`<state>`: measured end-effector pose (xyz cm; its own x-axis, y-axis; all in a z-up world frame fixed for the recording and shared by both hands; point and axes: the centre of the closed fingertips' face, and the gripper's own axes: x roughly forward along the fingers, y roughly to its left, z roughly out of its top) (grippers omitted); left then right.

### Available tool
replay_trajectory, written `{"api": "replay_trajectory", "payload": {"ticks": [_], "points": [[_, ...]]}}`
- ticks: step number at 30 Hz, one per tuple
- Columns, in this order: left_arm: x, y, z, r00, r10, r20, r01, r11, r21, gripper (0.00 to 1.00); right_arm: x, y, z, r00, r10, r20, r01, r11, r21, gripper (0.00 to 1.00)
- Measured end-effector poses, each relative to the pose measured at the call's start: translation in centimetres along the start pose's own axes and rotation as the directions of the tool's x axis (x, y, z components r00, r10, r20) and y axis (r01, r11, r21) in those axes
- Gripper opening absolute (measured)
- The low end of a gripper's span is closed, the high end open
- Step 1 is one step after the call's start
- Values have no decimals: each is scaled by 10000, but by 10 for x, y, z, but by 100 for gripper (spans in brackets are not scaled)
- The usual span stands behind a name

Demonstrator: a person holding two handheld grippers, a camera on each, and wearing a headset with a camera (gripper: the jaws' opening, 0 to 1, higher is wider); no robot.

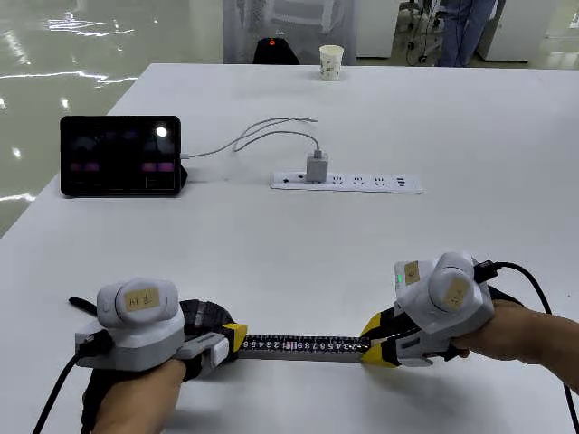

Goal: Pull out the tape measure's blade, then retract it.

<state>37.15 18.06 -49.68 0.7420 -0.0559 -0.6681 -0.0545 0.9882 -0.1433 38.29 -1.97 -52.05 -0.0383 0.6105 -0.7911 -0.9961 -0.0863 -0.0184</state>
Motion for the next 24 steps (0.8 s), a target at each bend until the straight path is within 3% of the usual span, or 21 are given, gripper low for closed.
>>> {"api": "replay_trajectory", "payload": {"ticks": [24], "points": [[-1, 0, 0, 10000, -63, -29, 62, 10000, -74, 59, 16, 0, 20, 9997, 94, 234, -94, 10000, -32, 10]]}}
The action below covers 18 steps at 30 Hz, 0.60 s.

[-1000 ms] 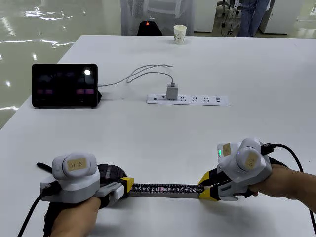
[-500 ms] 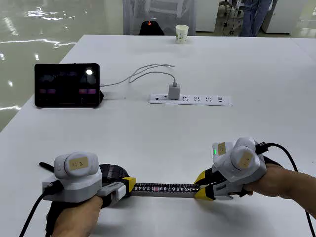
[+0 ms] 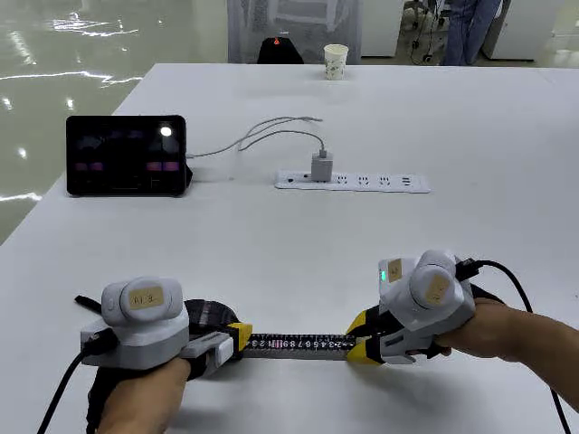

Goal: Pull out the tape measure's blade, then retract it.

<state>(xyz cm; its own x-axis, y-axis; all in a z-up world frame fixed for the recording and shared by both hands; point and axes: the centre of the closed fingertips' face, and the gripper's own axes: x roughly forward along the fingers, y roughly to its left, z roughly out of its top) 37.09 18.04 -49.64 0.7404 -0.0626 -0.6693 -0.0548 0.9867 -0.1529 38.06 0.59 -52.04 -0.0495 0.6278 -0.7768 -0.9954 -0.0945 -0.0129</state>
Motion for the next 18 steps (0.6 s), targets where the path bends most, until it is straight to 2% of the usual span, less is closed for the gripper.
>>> {"api": "replay_trajectory", "payload": {"ticks": [18], "points": [[0, 0, 0, 10000, -37, 8, 37, 10000, -58, 59, 15, 1, 19, 9998, 86, 204, -85, 9999, -80, 10]]}}
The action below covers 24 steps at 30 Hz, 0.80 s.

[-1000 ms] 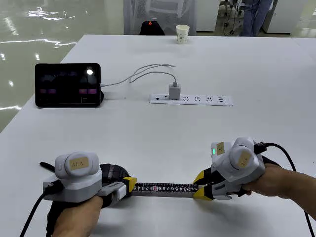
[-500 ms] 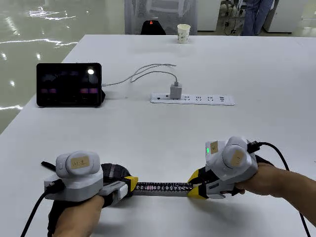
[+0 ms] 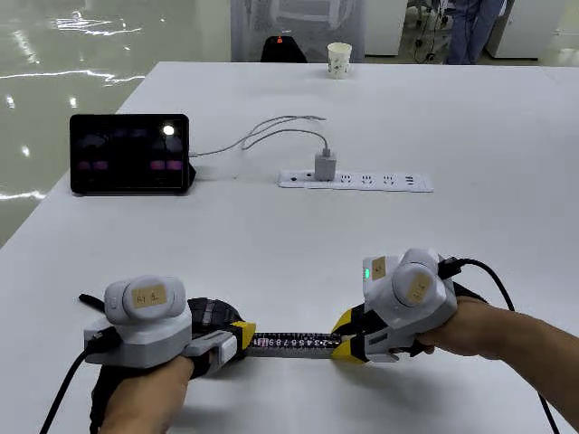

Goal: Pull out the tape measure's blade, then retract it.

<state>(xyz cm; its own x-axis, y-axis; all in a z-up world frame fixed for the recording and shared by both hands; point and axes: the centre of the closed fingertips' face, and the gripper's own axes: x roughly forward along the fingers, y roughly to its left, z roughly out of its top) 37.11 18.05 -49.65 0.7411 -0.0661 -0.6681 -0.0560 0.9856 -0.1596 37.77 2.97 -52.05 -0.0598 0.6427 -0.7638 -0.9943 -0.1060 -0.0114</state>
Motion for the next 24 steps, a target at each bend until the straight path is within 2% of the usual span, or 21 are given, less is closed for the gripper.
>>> {"api": "replay_trajectory", "payload": {"ticks": [24], "points": [[0, 1, 0, 10000, -59, -26, 58, 9999, -83, 60, 17, 2, 19, 9998, 100, 182, -98, 9999, -103, 10]]}}
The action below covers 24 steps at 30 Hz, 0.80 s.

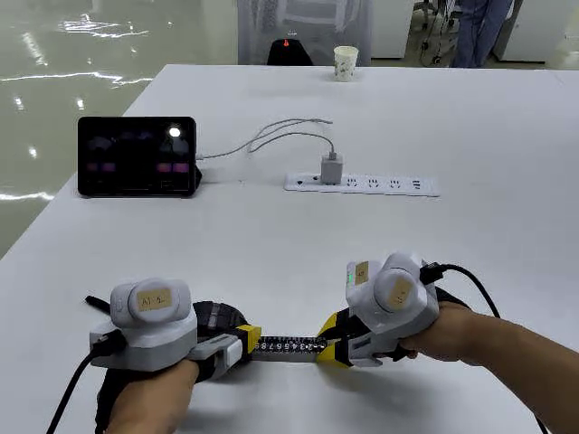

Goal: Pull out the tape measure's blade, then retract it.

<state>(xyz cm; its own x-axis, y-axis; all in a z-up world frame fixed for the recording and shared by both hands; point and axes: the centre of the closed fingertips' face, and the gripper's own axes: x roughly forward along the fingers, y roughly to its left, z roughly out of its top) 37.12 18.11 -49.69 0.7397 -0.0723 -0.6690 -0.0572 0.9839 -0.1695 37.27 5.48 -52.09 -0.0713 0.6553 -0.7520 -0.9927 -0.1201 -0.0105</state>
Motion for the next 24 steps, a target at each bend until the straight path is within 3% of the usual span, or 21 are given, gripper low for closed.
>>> {"api": "replay_trajectory", "payload": {"ticks": [24], "points": [[0, 0, 0, 10000, -53, -17, 53, 9999, -112, 60, 23, 2, 27, 9992, 172, 347, -169, 9998, -87, 10]]}}
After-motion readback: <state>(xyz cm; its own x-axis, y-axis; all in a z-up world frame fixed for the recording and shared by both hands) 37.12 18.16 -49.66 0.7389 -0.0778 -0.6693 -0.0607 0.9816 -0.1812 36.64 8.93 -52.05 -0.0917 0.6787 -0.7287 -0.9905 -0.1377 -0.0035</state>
